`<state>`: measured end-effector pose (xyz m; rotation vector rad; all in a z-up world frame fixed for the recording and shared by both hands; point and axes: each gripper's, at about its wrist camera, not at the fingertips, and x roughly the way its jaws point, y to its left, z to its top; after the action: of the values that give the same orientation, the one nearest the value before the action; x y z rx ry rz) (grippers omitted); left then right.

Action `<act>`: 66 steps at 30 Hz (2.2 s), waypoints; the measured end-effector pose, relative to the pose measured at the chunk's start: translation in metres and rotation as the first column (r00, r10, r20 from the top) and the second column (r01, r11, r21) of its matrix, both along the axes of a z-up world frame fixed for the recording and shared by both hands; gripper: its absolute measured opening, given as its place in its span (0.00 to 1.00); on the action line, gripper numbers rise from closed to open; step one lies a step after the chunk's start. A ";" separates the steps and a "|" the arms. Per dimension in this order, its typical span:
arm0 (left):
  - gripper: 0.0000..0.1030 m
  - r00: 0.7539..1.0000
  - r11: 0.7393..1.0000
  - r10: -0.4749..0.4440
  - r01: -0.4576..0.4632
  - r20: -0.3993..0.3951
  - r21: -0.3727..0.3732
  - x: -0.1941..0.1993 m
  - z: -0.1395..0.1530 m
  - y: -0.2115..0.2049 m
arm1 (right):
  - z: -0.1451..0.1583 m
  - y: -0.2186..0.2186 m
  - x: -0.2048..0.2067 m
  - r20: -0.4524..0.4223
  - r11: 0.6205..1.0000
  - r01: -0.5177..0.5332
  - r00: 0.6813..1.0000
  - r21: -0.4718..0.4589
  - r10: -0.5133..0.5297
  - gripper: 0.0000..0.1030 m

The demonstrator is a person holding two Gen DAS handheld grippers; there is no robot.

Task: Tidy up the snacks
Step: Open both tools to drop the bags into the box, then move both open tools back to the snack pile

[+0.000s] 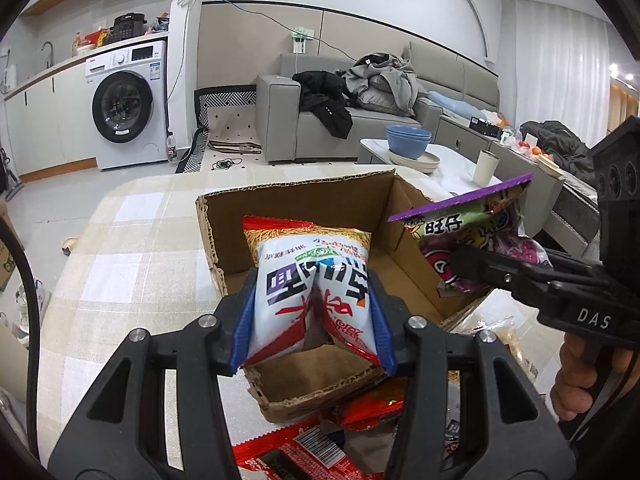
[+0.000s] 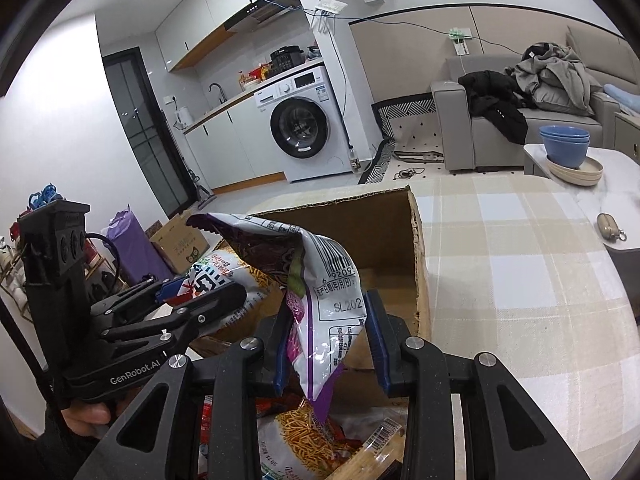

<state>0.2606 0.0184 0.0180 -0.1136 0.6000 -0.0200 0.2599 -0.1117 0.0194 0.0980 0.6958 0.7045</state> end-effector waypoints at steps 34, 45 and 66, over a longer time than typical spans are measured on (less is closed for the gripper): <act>0.99 0.999 0.999 -0.039 0.039 0.009 0.013 -0.091 0.014 -0.008 | 0.008 -0.049 -0.063 0.094 0.996 0.025 0.995 -0.088 -0.017 0.99; 0.99 1.000 1.000 -0.005 0.005 -0.005 0.007 -0.148 0.002 0.009 | -0.009 -0.066 -0.081 0.034 0.992 0.070 0.997 -0.100 -0.067 0.99; 0.99 0.999 1.000 -0.024 0.024 -0.031 -0.003 -0.193 -0.007 -0.001 | -0.025 -0.062 -0.120 0.023 0.977 0.068 0.998 -0.201 -0.065 0.99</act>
<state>0.0681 0.0171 0.0108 -0.1091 0.6324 -0.0424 0.1400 -0.1736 -0.0055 -0.0702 0.7415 0.5665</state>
